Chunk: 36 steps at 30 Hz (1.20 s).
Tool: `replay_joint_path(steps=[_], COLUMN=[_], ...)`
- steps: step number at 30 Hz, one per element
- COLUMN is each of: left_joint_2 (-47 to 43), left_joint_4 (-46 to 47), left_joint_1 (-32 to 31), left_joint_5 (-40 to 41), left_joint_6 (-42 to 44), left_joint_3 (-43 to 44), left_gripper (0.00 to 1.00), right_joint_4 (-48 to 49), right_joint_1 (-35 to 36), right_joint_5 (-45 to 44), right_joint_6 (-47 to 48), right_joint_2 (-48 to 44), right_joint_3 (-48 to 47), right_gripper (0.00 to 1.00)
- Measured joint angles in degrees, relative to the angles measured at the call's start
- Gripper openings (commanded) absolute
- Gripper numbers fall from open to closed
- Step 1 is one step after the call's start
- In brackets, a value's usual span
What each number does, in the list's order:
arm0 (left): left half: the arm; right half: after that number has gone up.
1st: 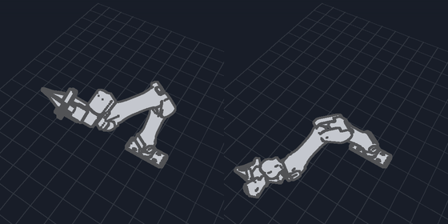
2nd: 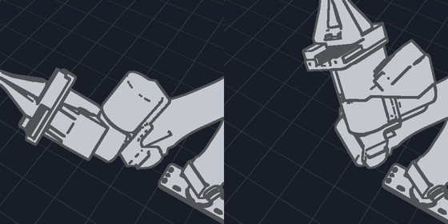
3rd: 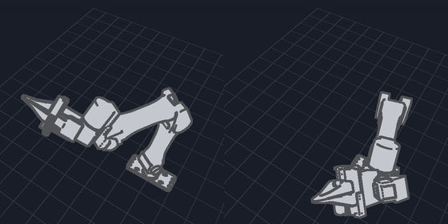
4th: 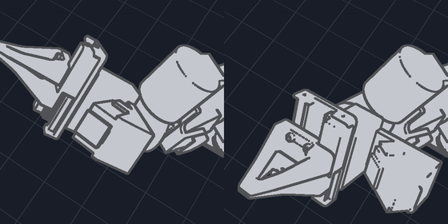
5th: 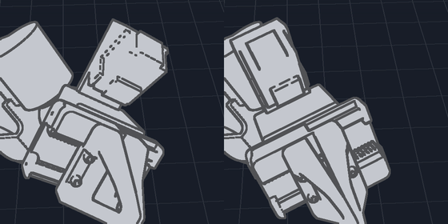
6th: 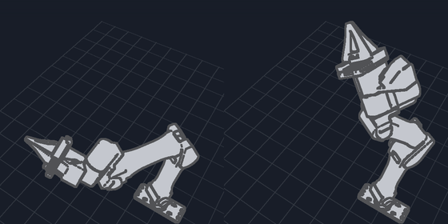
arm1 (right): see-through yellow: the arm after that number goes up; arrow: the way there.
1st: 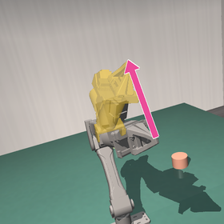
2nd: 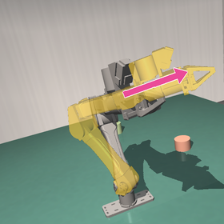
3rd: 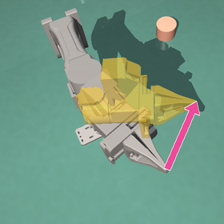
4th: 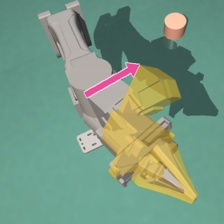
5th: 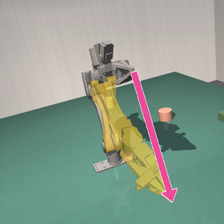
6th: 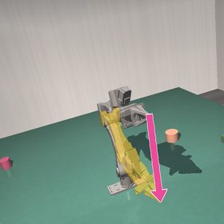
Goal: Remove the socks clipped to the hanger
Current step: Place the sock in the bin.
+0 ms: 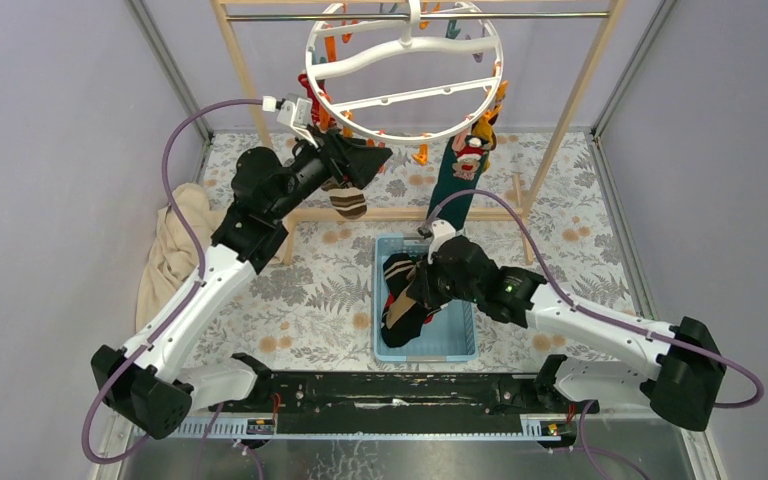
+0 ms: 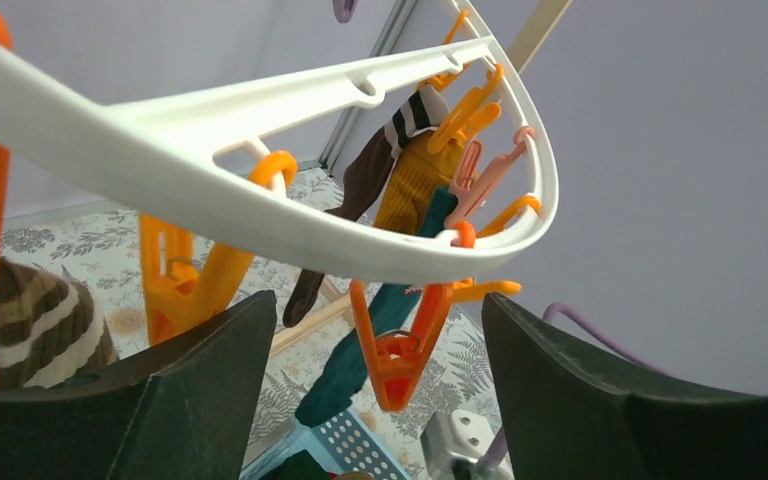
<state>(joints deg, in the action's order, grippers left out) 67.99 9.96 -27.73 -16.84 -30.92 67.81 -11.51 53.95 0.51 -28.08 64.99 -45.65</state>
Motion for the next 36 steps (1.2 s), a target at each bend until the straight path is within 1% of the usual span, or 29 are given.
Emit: replay_joint_path(steps=[2, 3, 6, 8, 10, 12, 14, 19, 28, 30, 36], left_joint_2=[-0.7, -1.2, -2.1, -2.7, -3.5, -4.6, -5.7, -8.9, -14.2, -14.5, -15.1], left_joint_4=[-0.4, -0.7, -1.0, -1.2, -1.9, -2.9, -4.0, -6.6, -11.2, -12.2, -14.9], left_joint_1=[0.0, 0.0, 0.0, 0.0, 0.0, 0.0, 0.0, 0.0, 0.0, 0.0, 0.0], left_joint_5=[0.2, 0.3, 0.3, 0.3, 0.4, 0.4, 0.6, 1.6, 4.8, 5.6, 7.5], left_joint_6=[0.0, 0.0, 0.2, 0.2, 0.4, 0.4, 0.5, 1.0, 2.2, 2.4, 2.6], left_joint_3=[-0.6, -1.0, -1.6, -2.0, -2.5, -3.0, -3.4, -3.7, -4.9, -5.0, -5.9], left_gripper=[0.89, 0.90, 0.94, 0.98, 0.99, 0.99, 0.99, 0.99, 0.99, 0.99, 0.99], right_joint_4=[0.0, -0.1, -1.1, -1.9, -3.4, -4.5, -6.2, -13.3, -21.8, -22.6, -24.0], right_joint_1=[0.0, 0.0, 0.0, 0.0, 0.0, 0.0, 0.0, 0.0, 0.0, 0.0, 0.0], right_joint_5=[0.0, 0.0, -0.6, -1.3, -1.9, -2.6, -3.4, -5.3, -6.5, -6.4, -7.8], right_joint_6=[-0.4, -0.3, -0.5, -0.6, -0.5, -0.5, -0.4, 0.5, 1.3, 1.4, 2.1], right_joint_2=[1.1, 1.7, 2.9, 3.2, 3.2, 3.0, 2.4, 0.7, -8.7, -9.0, -9.0], right_joint_3=[0.3, 0.6, 1.0, 1.3, 1.3, 1.3, 1.1, -2.3, -9.9, -10.8, -11.6], right_gripper=[0.42, 0.46, 0.57, 0.63, 0.68, 0.77, 0.82, 0.88, 0.92, 0.91, 0.82])
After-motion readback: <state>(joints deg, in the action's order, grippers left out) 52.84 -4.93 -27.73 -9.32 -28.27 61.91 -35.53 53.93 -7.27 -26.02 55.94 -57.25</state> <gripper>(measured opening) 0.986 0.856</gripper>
